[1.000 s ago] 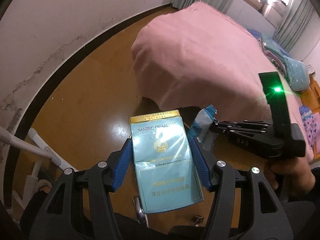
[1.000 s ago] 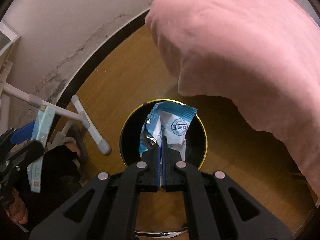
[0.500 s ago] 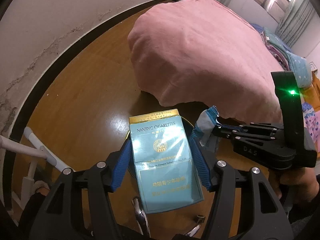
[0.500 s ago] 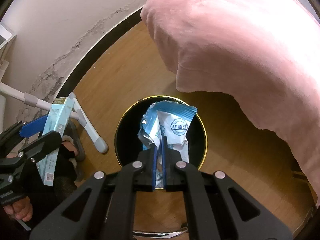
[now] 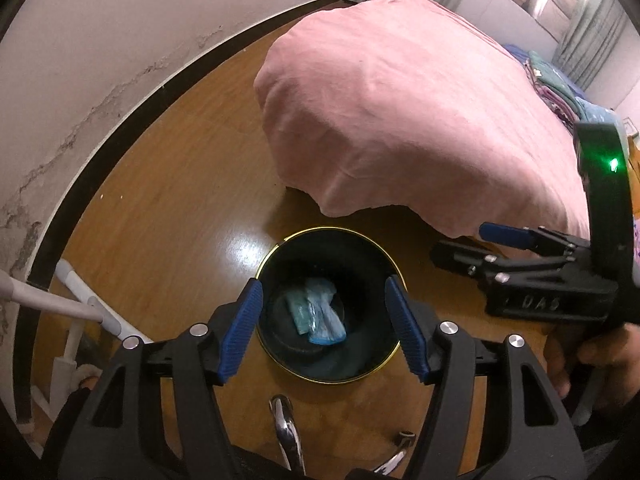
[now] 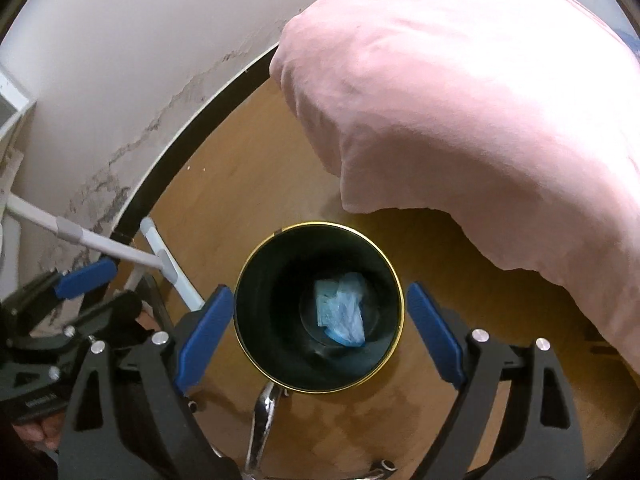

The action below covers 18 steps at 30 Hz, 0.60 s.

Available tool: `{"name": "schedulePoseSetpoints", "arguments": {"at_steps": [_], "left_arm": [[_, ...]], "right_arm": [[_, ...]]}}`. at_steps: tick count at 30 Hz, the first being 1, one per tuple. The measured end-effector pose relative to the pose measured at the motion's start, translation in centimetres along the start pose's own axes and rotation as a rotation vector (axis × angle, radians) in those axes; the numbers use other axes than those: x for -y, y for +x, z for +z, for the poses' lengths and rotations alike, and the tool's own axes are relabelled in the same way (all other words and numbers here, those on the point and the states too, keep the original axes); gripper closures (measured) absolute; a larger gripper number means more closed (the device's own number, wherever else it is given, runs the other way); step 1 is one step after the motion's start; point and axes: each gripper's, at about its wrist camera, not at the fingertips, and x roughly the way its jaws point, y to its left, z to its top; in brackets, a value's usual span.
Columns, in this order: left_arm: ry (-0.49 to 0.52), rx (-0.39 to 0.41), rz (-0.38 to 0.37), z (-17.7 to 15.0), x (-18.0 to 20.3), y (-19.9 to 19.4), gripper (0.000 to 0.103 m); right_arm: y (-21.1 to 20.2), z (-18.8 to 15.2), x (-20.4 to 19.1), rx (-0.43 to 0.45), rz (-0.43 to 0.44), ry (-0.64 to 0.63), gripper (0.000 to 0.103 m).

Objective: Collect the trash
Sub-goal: 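Return both tools to the desk trash pile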

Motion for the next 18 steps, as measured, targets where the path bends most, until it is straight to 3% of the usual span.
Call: {"name": "schedulePoseSetpoints", "arguments": {"at_steps": [5,10,14,18], "left_arm": [[0.044,0.045,0.024,0.6,1.2,-2.3,0.017],[0.071,0.127,0.075,1.9,2.4,-7.8,0.011],[0.044,0.189,0.125,1.7,1.6,-14.2,0.009],[-0.06,0.231,0.185,-0.6,-1.9,-21.1,0.009]], "right_arm": [[-2.3,0.8,0.3,0.025,-0.017,0.005,0.017],[-8.0,2.7,-1.0,0.13,-0.059,-0.042,0.017],[-14.1,4.3,-4.6,0.243,-0.036,-0.117,0.015],[-17.9,4.8,-12.2,0.303,0.062,-0.251,0.013]]}}
